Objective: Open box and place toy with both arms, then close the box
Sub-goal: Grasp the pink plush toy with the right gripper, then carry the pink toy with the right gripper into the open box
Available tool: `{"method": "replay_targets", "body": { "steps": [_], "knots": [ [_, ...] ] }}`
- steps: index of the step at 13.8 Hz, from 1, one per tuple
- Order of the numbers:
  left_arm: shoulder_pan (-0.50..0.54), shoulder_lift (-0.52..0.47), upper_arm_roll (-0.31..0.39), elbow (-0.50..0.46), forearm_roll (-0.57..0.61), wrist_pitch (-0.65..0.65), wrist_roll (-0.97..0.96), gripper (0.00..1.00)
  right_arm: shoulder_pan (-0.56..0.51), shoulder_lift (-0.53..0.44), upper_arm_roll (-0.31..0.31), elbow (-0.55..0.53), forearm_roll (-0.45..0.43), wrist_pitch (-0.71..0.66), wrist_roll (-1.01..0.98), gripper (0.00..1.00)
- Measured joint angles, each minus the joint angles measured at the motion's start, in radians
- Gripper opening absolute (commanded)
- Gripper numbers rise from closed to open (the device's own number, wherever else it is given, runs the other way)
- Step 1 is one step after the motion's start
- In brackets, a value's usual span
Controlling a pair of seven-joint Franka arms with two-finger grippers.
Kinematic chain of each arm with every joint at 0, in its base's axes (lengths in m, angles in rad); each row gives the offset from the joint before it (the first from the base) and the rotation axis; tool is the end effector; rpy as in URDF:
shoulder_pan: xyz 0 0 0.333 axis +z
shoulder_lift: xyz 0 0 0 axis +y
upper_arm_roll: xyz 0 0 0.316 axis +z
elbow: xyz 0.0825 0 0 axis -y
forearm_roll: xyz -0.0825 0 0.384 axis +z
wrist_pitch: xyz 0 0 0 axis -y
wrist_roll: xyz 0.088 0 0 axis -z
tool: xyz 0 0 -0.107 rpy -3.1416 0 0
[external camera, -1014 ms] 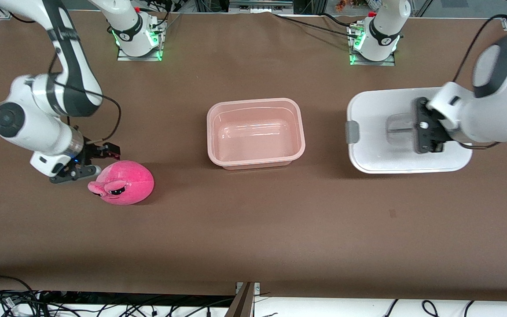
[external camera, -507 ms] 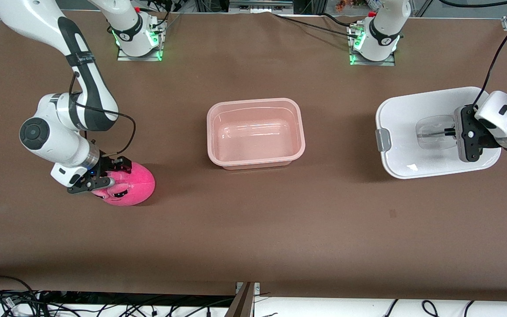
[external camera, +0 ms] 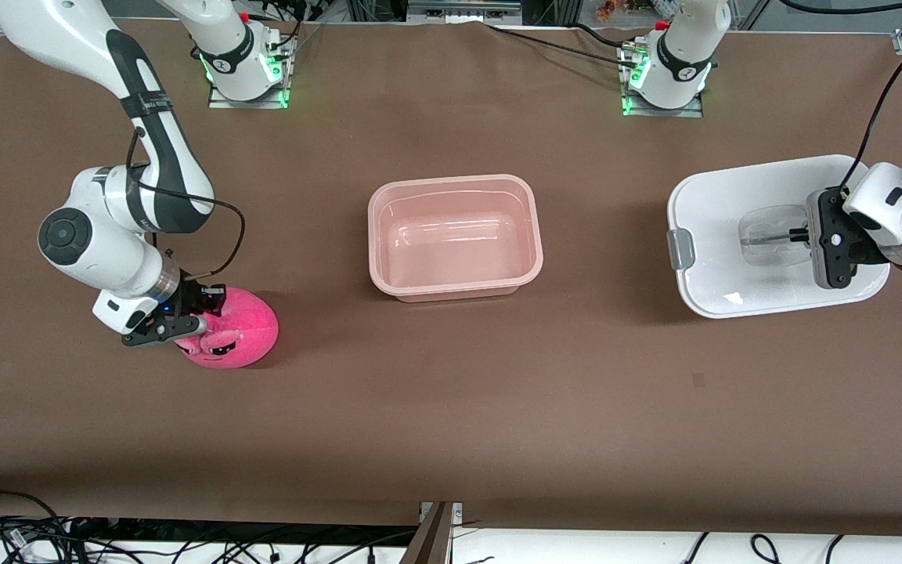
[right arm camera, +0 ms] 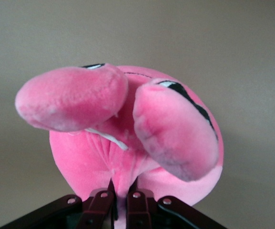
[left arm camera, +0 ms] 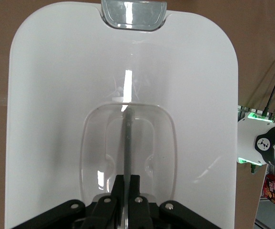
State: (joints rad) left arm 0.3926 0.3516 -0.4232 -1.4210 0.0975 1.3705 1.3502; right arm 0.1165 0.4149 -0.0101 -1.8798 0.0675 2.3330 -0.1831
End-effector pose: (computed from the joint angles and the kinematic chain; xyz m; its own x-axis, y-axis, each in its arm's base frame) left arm 0.6142 0.0295 0.4873 0.1801 -0.9830 -0.0347 -0.9138 -0.1802 0.3641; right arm 0.6335 0.0692 0.2929 0.9694 0.2412 0.0452 0.2430 -0.9692 -0.0389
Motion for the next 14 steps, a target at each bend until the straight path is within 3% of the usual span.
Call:
{"method": "replay_targets", "body": {
  "steps": [4,8,11,14],
  "knots": [
    [-0.002,0.000,-0.002,0.000,0.000,0.000,0.000,0.00,0.006,-0.025,0.082,0.054,-0.011,-0.081,-0.033,0.00],
    [-0.003,0.000,-0.003,0.000,0.000,0.000,0.000,0.00,0.017,-0.059,0.205,0.230,-0.067,-0.368,-0.086,0.00],
    [-0.004,0.000,-0.006,0.000,0.000,0.000,0.000,0.00,0.020,-0.071,0.296,0.351,-0.073,-0.522,-0.201,0.00],
    [-0.005,0.000,-0.009,0.000,0.000,0.000,-0.001,0.00,0.028,-0.071,0.383,0.396,-0.105,-0.560,-0.387,0.00]
  ]
}}
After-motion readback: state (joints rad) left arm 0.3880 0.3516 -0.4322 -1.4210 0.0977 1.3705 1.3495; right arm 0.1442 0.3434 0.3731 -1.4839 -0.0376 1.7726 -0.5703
